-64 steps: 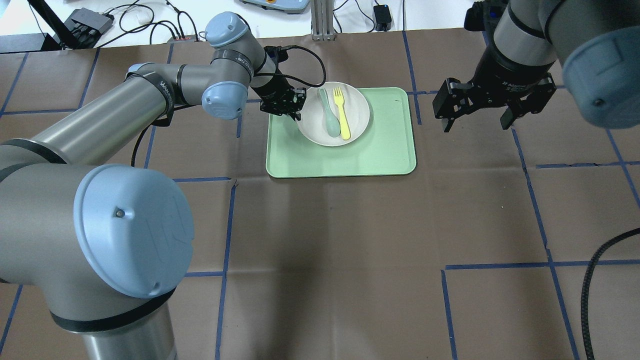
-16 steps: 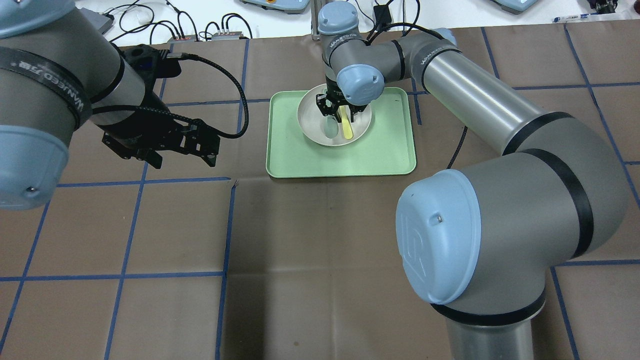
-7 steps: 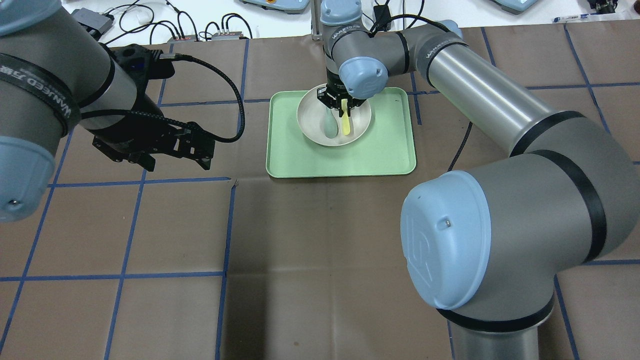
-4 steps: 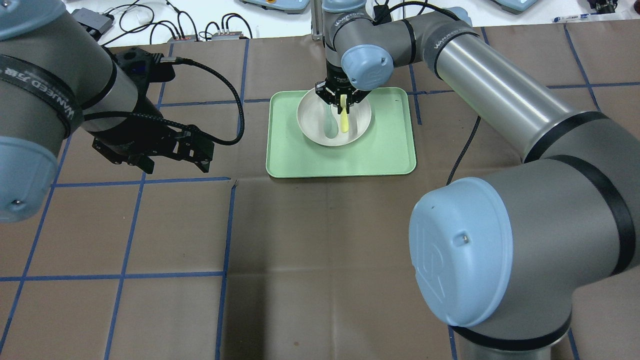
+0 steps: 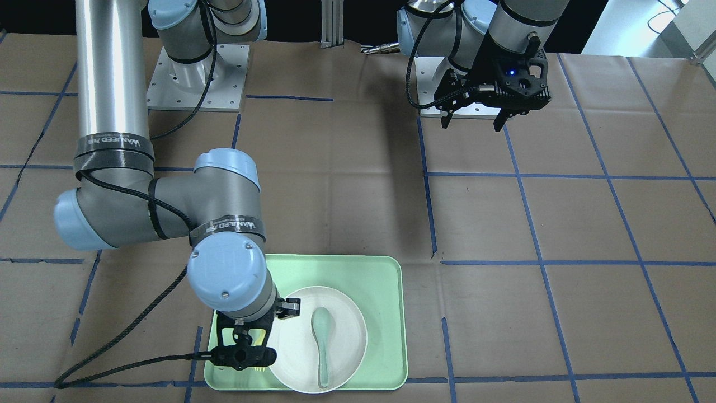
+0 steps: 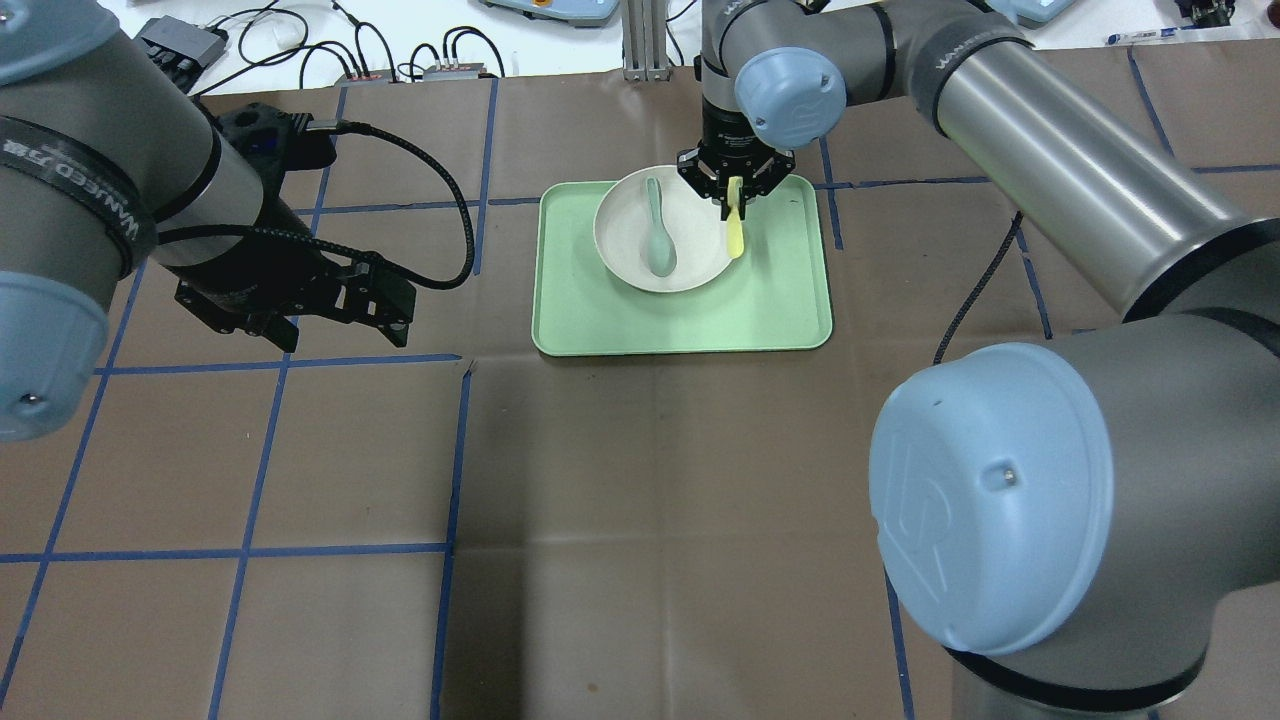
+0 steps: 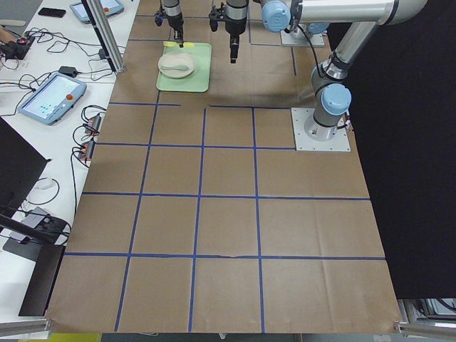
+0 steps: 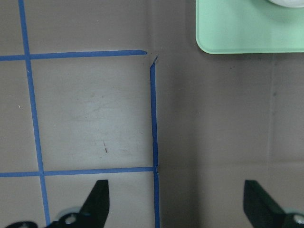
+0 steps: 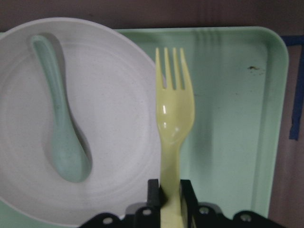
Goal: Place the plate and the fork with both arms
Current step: 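Lift the fork out of the plate and carry it beside the plate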
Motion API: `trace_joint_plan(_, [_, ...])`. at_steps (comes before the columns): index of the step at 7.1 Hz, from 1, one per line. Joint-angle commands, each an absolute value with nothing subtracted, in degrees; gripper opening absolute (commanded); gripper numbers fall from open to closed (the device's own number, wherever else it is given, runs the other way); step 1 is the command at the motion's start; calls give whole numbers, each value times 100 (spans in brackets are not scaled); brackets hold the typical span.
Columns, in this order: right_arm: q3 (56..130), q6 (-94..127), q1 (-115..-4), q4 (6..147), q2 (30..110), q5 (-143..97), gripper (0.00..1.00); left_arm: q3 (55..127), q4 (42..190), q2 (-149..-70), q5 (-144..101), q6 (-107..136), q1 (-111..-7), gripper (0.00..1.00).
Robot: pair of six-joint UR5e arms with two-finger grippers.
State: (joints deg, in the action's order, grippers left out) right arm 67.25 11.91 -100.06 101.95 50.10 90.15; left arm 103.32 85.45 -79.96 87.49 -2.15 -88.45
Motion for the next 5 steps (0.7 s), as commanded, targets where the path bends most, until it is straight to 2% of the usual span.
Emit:
trace_joint_plan(1, [7214,889,-9634,10396,5159,9009,1,10336,8543,-8007,8754,-211,-8824,100])
trace_joint_plan(4, [7278,835,-9580,11072,4669,8991,3,10345,8543,-8007,8763,-211,-8824,100])
trace_joint_plan(5, [7251,844,-9589,11074,4650,9000,6,10353,8543,-8007,8763,-220,-8824,100])
